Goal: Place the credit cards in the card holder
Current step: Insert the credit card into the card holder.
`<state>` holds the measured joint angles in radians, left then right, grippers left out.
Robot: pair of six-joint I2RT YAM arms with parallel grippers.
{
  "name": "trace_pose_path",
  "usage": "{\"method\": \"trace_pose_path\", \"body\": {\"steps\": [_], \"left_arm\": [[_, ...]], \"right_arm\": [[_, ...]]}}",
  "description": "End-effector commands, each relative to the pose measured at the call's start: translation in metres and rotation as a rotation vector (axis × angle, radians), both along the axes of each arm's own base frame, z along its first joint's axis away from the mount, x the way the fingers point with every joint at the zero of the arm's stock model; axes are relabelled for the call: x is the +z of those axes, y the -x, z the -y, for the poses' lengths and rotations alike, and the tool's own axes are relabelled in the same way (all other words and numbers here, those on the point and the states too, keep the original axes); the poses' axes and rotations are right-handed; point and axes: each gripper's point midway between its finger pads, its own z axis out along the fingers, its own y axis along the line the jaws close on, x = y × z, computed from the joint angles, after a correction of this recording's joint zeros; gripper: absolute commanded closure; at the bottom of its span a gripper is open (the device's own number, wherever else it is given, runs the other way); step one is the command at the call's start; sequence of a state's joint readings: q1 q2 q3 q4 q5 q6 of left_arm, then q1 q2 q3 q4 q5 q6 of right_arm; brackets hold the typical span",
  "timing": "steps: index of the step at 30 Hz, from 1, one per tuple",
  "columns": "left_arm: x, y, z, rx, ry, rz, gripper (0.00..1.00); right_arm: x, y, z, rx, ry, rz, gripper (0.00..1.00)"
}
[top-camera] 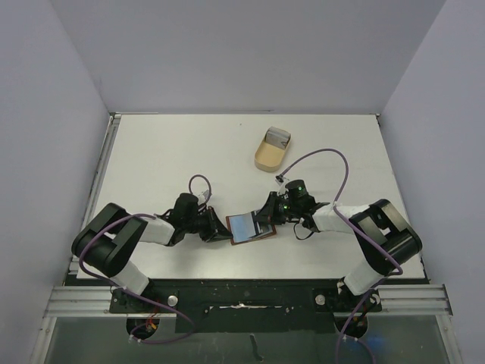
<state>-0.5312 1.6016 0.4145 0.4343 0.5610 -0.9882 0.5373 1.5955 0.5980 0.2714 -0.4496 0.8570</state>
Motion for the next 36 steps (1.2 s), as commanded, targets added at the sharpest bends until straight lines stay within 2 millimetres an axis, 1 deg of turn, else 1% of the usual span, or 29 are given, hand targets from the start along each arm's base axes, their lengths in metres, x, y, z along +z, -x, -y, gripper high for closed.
{"method": "trace_pose_path", "body": {"steps": [1,3,11,17,25,26,28,29,31,33,34,36], "left_arm": [[0.001,0.0,0.004,-0.012,-0.001,0.021,1.0],[0.001,0.0,0.005,-0.012,-0.001,0.025,1.0],[0.003,-0.001,0.006,-0.005,0.002,0.031,1.0],[0.001,-0.001,0.007,-0.008,0.0,0.03,1.0],[0.004,0.0,0.007,-0.012,-0.004,0.038,1.0],[0.005,0.0,0.007,-0.008,-0.005,0.04,1.0],[0.005,0.0,0.006,0.001,-0.008,0.042,1.0],[0.005,0.0,0.005,0.006,-0.011,0.041,1.0],[0.004,0.0,0.005,0.006,-0.01,0.042,1.0],[0.005,0.001,0.006,0.003,-0.008,0.041,1.0],[0.005,0.001,0.006,0.002,-0.007,0.04,1.0],[0.004,0.001,0.006,0.001,-0.007,0.04,1.0]], "right_arm": [[0.0,0.001,-0.003,0.016,0.006,0.022,1.0],[0.001,0.003,-0.004,0.027,0.001,0.018,1.0],[-0.006,0.014,-0.01,0.068,0.018,-0.014,1.0],[-0.005,0.019,-0.016,0.088,0.015,-0.017,1.0],[-0.011,0.022,-0.017,0.088,0.036,-0.039,0.99],[-0.011,0.023,-0.018,0.092,0.044,-0.046,0.97],[-0.009,0.017,-0.016,0.084,0.084,-0.047,0.88],[-0.008,0.014,-0.012,0.07,0.119,-0.042,0.84],[0.001,0.005,-0.004,0.034,0.179,-0.015,0.76],[0.006,0.002,0.005,0.013,0.234,-0.001,0.69],[0.008,0.001,0.008,0.011,0.252,0.004,0.66],[0.01,0.002,0.009,0.013,0.277,0.004,0.63]]}}
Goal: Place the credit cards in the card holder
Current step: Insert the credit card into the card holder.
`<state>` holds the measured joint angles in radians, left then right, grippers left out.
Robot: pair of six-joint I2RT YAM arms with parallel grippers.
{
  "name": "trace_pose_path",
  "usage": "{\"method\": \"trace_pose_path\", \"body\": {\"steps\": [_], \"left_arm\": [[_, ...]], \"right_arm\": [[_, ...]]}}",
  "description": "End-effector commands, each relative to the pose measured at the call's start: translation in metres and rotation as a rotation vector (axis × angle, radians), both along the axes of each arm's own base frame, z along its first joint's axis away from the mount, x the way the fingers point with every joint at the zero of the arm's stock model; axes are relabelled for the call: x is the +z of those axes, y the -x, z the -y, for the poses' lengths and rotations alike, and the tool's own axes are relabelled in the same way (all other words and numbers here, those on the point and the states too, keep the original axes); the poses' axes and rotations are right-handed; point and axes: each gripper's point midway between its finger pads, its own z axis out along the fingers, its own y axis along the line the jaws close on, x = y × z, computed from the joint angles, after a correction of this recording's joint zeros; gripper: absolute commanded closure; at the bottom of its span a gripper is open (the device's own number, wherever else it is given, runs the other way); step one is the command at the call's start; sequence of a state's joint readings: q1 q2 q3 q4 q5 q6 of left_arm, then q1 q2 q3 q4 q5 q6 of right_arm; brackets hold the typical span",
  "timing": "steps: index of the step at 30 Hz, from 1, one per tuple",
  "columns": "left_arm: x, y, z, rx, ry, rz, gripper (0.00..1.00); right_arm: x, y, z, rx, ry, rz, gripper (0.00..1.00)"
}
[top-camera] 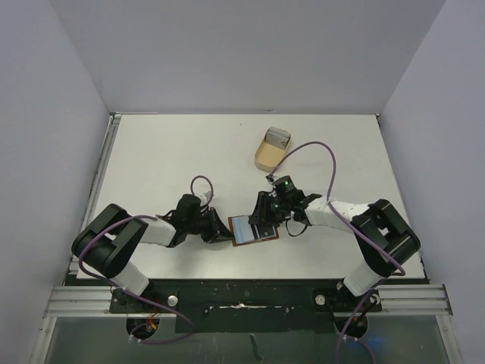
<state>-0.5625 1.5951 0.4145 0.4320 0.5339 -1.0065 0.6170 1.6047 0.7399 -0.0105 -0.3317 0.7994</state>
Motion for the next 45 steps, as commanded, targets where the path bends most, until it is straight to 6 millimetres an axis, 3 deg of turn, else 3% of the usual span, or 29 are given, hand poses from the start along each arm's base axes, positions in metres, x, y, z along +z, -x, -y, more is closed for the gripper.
{"method": "trace_pose_path", "body": {"steps": [1,16,22,28,36,45], "left_arm": [[0.004,-0.003,0.001,0.001,0.002,0.042,1.0],[0.004,-0.001,0.007,-0.015,0.009,0.042,1.0],[0.003,-0.001,0.008,-0.019,0.013,0.041,1.0],[0.003,-0.001,0.008,-0.018,0.009,0.042,1.0],[0.009,-0.002,0.008,-0.022,0.007,0.049,1.0],[0.017,-0.002,0.009,-0.032,0.008,0.063,1.0]], "right_arm": [[0.014,-0.004,0.013,-0.013,0.108,0.051,0.62],[0.002,0.009,-0.023,0.072,0.092,0.03,0.61],[0.014,0.011,-0.04,0.109,0.033,0.069,0.62],[0.027,0.01,-0.032,0.093,0.064,0.095,0.63],[0.059,0.0,-0.005,0.031,0.281,0.216,0.54],[0.047,-0.013,0.018,-0.002,0.516,0.255,0.45]]}}
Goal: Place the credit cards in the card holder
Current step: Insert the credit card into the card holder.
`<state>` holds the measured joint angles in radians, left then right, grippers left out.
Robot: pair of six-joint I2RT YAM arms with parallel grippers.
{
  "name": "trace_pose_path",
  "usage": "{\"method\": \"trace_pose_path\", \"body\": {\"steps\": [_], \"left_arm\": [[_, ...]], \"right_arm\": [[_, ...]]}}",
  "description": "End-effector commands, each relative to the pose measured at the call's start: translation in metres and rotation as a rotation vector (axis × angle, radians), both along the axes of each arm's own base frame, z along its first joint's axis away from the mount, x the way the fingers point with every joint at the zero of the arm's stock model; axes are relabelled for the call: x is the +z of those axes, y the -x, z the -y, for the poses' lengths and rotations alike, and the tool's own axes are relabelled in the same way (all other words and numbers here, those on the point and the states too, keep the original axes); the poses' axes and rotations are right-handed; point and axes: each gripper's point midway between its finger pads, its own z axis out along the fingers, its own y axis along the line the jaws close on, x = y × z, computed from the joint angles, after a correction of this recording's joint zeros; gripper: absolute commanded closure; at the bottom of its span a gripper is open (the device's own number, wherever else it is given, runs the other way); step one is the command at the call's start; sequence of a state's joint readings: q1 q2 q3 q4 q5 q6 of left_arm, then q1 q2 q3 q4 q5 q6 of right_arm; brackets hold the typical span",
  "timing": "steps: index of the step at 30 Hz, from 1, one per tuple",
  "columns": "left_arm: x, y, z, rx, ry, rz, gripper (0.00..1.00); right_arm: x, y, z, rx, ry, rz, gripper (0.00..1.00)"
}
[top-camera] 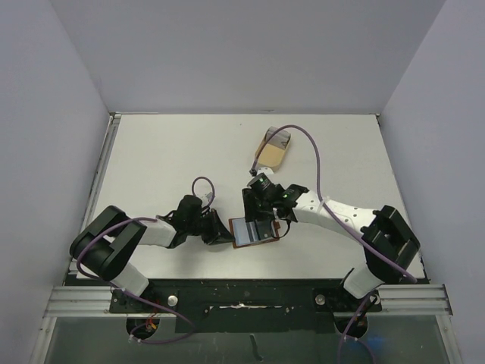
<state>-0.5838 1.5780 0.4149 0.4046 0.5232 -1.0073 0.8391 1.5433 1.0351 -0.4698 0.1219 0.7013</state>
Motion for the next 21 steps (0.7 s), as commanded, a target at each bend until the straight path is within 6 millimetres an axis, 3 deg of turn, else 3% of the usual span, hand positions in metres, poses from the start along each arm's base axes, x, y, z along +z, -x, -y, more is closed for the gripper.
{"method": "trace_pose_path", "body": {"steps": [1,12,17,21], "left_arm": [[0.017,-0.008,0.006,-0.018,0.021,0.068,1.0],[0.021,-0.006,0.007,-0.025,0.032,0.063,1.0],[0.021,-0.006,0.006,-0.026,0.032,0.061,1.0],[0.019,-0.005,0.005,-0.029,0.023,0.059,1.0]], "right_arm": [[-0.007,-0.014,0.018,-0.029,0.145,0.051,0.44],[-0.043,-0.011,0.027,-0.037,0.304,0.031,0.41],[-0.046,-0.01,0.043,-0.079,0.376,0.036,0.46],[-0.042,-0.01,0.045,-0.087,0.375,0.044,0.49]]}}
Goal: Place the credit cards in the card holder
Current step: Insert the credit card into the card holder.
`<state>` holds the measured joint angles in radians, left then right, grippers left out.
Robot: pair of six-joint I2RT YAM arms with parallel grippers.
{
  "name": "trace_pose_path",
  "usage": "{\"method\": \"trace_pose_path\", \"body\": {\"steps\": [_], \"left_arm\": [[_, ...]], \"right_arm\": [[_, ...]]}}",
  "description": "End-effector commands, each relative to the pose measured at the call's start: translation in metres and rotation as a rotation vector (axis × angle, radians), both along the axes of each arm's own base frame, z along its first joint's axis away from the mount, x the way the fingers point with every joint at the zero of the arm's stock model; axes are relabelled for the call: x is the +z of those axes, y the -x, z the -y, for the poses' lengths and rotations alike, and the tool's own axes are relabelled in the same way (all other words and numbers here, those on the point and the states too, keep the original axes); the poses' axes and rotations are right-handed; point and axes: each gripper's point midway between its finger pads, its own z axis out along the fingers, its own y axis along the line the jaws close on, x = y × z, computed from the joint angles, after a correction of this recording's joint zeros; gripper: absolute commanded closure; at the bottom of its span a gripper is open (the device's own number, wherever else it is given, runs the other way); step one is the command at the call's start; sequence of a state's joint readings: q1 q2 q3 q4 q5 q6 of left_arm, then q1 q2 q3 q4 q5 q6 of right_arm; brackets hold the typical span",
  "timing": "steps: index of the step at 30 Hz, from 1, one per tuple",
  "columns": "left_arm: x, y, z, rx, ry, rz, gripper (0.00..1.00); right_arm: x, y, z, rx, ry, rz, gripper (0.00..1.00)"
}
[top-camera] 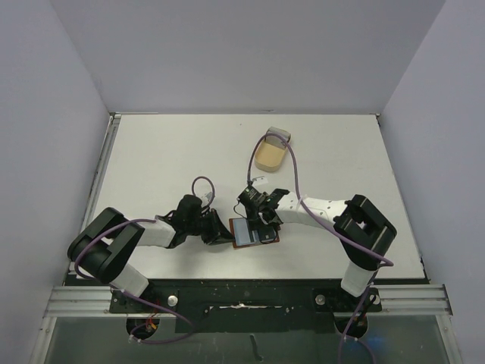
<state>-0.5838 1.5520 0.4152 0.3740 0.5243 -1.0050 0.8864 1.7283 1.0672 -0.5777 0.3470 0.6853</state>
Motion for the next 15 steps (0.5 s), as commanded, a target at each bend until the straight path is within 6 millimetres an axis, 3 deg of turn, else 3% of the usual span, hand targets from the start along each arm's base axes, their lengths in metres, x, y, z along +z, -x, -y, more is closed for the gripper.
{"method": "trace_pose_path", "body": {"steps": [1,7,12,15], "left_arm": [[0.016,-0.008,0.005,-0.027,0.024,0.062,1.0],[0.022,-0.014,0.0,-0.045,0.0,0.077,1.0],[0.021,-0.026,-0.018,0.002,-0.13,0.097,0.74],[0.036,-0.035,-0.021,0.038,-0.136,0.125,0.69]], "right_arm": [[0.017,-0.01,0.008,-0.038,0.035,0.064,0.5],[0.043,-0.008,-0.013,-0.018,-0.089,0.072,0.49],[0.063,-0.003,-0.027,0.007,-0.224,0.084,0.48],[0.067,0.0,-0.037,0.037,-0.297,0.077,0.51]]}}
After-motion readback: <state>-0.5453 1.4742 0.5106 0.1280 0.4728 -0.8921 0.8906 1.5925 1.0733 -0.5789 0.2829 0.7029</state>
